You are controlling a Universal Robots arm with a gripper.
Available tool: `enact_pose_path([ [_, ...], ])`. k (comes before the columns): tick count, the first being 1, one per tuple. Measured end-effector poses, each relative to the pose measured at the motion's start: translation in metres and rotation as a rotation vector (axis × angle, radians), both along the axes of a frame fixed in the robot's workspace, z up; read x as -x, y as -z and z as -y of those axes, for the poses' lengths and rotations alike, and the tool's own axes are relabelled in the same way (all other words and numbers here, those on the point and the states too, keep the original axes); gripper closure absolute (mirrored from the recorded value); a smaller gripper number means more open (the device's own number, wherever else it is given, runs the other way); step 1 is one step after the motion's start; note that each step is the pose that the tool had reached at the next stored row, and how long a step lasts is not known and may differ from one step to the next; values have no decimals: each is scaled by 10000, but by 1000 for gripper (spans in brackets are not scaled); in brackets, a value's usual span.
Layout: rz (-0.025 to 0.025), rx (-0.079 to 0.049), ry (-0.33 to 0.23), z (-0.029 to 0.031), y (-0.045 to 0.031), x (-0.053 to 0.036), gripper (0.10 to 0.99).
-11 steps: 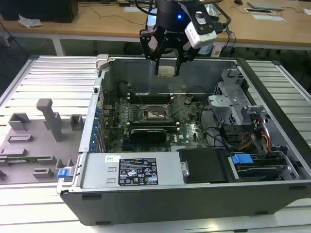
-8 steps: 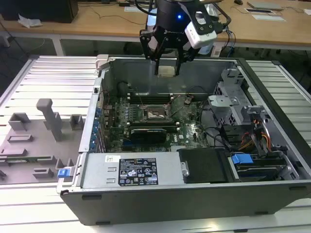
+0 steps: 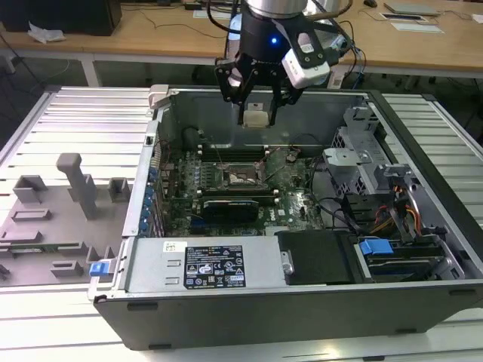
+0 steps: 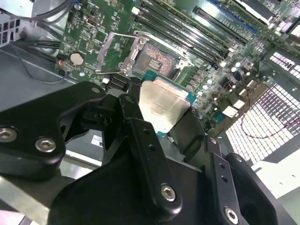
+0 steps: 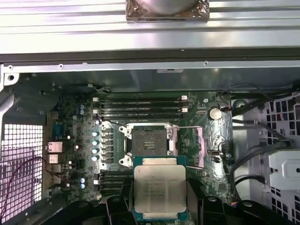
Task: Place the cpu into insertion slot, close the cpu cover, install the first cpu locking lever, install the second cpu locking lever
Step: 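Place the cpu into insertion slot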
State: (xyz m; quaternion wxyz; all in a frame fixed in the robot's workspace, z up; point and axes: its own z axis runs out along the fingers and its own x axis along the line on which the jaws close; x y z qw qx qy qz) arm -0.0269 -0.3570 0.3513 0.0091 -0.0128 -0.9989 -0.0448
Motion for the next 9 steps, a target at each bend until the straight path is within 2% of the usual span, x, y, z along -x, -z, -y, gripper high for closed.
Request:
enact_pose_path([
  [3,0,-1,0,-36,155,46,545],
  [4,0,-2,97,-38,182,46,545],
  [9,0,-1,1129,-38,237,47,545],
])
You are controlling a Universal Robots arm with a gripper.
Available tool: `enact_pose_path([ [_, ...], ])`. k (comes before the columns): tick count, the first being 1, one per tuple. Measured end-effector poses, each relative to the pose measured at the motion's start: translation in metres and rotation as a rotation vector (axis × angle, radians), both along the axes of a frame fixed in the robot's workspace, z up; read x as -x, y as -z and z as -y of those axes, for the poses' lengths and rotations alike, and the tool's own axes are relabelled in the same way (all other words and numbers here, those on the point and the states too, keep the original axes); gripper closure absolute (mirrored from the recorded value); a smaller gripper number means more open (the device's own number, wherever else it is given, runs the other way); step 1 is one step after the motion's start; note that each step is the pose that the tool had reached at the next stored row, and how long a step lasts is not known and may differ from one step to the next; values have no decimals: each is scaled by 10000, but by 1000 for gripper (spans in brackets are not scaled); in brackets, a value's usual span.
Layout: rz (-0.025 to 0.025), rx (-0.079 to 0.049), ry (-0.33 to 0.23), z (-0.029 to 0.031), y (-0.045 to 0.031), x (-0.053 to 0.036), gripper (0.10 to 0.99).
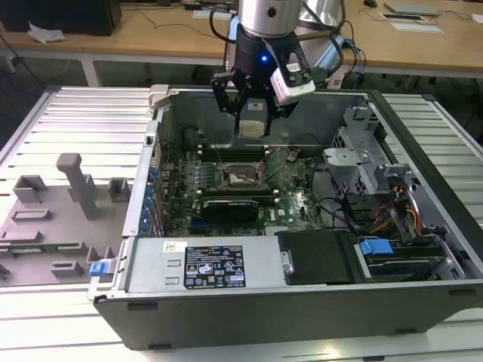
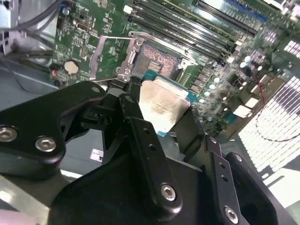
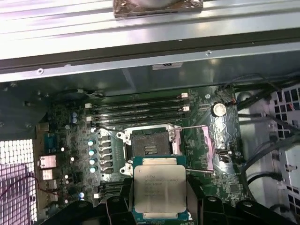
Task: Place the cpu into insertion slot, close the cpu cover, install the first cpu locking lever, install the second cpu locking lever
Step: 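Place the cpu into insertion slot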
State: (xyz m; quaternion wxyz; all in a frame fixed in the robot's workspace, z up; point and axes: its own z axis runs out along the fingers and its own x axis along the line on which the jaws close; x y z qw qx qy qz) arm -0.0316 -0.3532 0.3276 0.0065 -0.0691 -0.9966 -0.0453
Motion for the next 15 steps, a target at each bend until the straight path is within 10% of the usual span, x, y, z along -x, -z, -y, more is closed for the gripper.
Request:
enact_pose_path([
  [15,0,1,3119,0,51,0,545],
])
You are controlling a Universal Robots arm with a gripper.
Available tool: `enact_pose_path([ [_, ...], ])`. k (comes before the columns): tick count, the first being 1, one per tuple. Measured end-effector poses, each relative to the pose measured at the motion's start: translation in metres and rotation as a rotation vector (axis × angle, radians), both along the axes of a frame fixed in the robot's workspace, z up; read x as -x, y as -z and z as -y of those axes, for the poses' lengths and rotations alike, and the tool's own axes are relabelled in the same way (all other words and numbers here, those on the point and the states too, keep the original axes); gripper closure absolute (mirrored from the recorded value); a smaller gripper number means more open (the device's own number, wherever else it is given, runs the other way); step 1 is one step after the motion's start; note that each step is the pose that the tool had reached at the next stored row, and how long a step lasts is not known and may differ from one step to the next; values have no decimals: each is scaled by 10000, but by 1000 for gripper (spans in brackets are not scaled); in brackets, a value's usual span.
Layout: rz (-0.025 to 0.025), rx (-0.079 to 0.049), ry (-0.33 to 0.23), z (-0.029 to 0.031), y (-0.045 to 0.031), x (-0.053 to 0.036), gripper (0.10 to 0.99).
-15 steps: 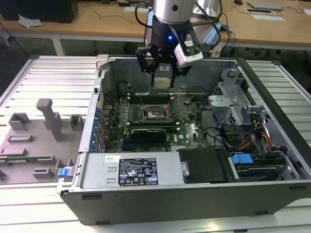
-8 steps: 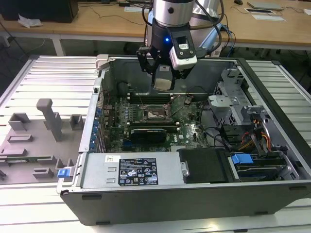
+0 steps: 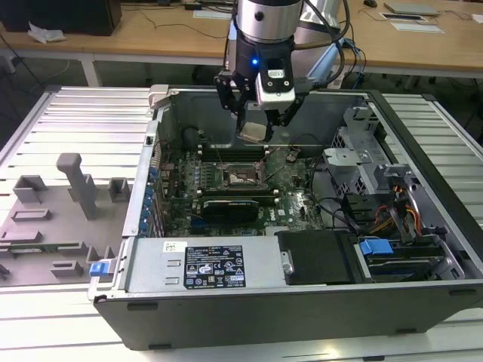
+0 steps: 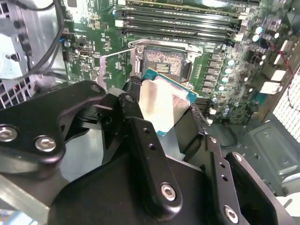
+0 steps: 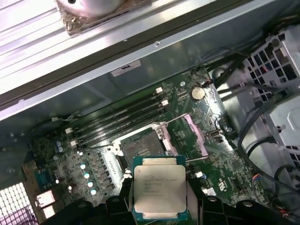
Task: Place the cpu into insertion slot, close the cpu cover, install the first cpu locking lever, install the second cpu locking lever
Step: 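Place the cpu into insertion slot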
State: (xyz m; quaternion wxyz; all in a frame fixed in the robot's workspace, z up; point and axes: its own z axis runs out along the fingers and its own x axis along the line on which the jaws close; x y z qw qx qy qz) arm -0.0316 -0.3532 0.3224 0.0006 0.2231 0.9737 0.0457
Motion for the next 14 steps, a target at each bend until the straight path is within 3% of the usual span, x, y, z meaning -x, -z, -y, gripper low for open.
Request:
enact_pose_path([
  [6,-1,1,1153,0,1,0,545],
  [14,-1,1,2284,0,2,0,545],
])
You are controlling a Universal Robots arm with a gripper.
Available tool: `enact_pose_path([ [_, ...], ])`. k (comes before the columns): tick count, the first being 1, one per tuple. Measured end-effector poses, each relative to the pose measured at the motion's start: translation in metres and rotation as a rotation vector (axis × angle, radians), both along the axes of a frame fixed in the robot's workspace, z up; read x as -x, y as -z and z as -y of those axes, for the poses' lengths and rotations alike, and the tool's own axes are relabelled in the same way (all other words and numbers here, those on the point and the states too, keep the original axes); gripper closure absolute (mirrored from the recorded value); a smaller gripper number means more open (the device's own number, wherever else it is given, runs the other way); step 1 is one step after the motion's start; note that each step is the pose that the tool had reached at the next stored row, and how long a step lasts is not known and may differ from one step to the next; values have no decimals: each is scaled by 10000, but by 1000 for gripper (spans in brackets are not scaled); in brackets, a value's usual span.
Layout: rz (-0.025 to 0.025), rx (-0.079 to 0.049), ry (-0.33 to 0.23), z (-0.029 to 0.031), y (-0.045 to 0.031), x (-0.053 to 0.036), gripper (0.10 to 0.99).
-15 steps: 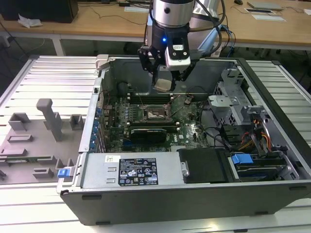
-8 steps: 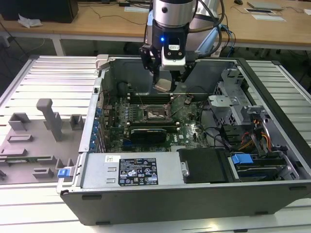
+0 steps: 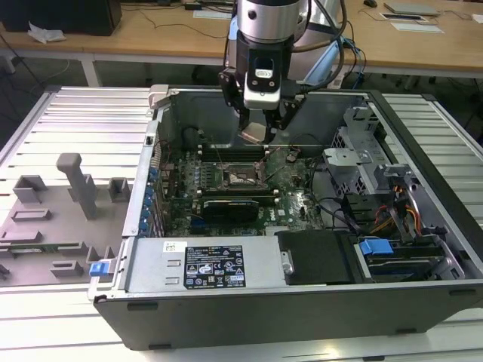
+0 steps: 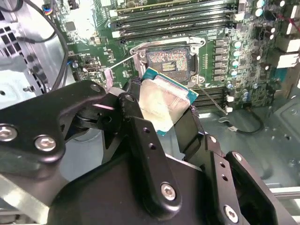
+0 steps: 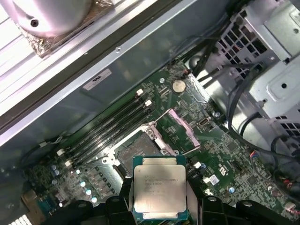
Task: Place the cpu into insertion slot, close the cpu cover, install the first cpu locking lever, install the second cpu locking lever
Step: 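Place the cpu into insertion slot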
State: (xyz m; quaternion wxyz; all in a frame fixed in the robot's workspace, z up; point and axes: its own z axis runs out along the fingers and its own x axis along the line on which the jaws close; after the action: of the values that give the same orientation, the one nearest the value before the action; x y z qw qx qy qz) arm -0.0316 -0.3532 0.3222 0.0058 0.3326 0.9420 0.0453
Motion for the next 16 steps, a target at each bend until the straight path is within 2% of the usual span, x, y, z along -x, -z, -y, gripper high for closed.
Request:
enact_pose_path([
  [3,0,-1,420,0,0,0,545],
  [9,0,0,2134,0,17,0,545],
  [10,0,-1,2222,0,22,0,545],
  [13,0,-1,2878,0,67,0,545],
  [16,0,0,3951,0,143,0,545],
])
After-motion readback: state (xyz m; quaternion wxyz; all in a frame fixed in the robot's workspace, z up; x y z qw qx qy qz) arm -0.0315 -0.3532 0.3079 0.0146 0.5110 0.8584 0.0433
